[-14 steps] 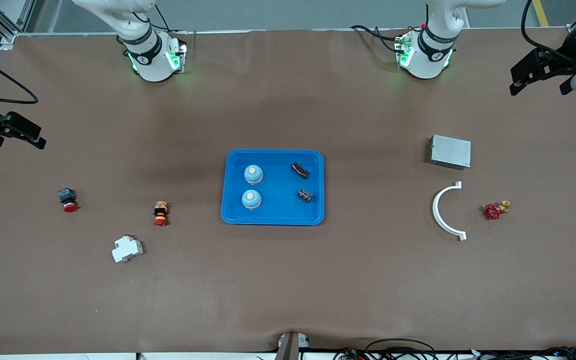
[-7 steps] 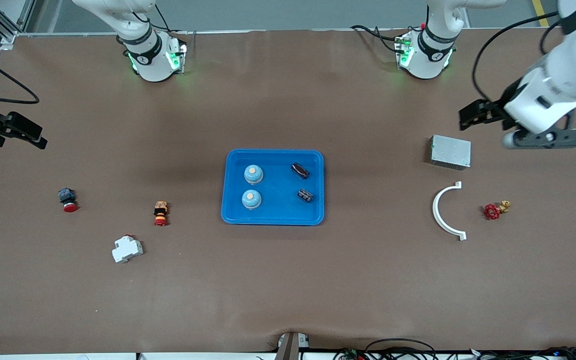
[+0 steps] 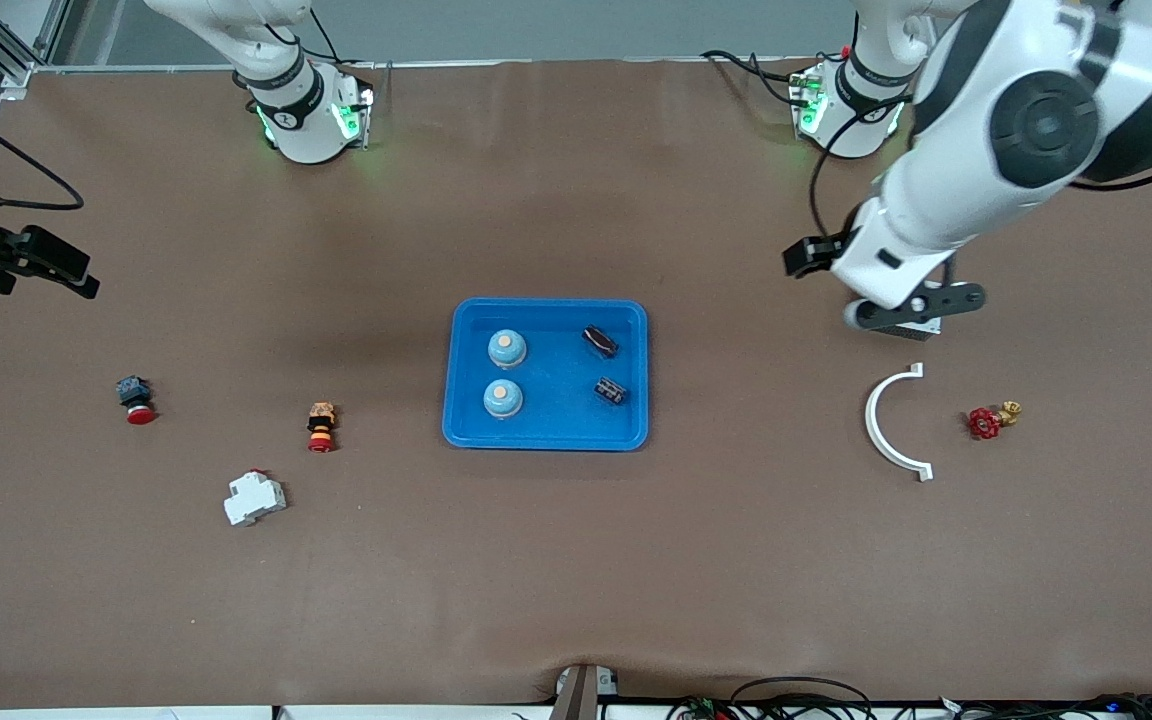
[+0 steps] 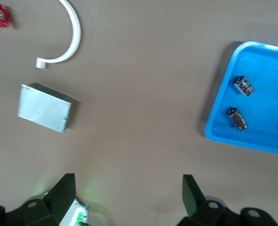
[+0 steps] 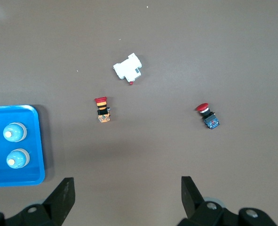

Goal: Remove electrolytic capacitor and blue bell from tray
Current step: 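Reach the left and right grippers toward the blue tray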

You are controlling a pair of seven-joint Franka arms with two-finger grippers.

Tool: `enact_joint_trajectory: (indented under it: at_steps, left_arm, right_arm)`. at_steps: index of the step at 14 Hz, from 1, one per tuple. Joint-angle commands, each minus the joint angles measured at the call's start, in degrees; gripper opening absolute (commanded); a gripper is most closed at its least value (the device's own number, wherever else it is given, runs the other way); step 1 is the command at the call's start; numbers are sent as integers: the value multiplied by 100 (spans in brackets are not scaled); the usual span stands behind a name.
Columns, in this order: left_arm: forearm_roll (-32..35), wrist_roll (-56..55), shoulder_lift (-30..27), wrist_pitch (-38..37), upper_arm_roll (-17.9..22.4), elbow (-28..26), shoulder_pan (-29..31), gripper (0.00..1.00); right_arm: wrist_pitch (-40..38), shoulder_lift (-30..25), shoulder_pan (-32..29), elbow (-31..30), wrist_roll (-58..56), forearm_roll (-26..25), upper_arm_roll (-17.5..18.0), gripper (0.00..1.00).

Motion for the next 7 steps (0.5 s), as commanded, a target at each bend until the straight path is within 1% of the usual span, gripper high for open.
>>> enact_joint_trajectory:
  at_steps: [1, 2, 4, 7]
  left_arm:
    - [-75, -855, -14, 787, -30, -523, -247, 100]
    - [-101, -1197, -5, 1157, -117, -752, -308, 100]
    - [-119, -1717, 117, 1790, -162, -1096, -510, 100]
    - [-119, -2569, 591, 2284, -162, -1158, -905, 100]
  right_arm:
    - [66, -184, 247, -360, 430, 230, 15, 100]
    - [179, -219, 466, -561, 912, 335, 15, 100]
    - [871, -368, 1063, -1236, 1634, 354, 15, 100]
    - [2057, -325, 1740, -2081, 2260, 363, 15, 100]
